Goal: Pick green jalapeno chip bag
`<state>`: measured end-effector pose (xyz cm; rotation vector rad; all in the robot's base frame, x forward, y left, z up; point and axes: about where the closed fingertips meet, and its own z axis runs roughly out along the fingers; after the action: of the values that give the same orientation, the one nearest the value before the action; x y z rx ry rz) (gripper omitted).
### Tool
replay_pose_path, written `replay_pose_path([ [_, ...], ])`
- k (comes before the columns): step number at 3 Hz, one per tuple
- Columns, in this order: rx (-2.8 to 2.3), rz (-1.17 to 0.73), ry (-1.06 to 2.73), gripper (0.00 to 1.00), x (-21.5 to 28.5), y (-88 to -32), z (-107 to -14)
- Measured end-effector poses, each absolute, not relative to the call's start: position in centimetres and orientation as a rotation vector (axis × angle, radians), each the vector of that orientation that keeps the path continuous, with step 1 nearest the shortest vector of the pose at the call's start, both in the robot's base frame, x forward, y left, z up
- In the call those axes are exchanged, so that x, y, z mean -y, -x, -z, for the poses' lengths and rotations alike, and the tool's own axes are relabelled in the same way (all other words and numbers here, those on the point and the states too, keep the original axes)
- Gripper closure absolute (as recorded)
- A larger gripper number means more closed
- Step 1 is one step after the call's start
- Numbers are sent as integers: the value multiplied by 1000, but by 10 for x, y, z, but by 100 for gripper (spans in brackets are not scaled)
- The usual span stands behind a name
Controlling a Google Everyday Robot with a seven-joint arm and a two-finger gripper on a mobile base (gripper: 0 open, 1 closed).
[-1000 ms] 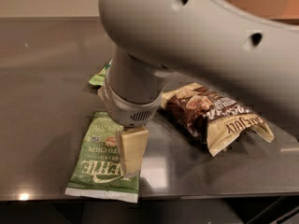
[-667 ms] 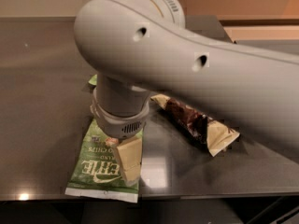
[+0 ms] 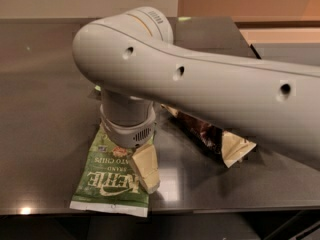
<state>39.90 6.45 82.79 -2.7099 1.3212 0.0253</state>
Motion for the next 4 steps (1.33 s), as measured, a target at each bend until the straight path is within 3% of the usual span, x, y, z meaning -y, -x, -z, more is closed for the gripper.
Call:
replay_pose_path([
  [4, -1371, 7, 2724, 0, -50, -426, -825],
])
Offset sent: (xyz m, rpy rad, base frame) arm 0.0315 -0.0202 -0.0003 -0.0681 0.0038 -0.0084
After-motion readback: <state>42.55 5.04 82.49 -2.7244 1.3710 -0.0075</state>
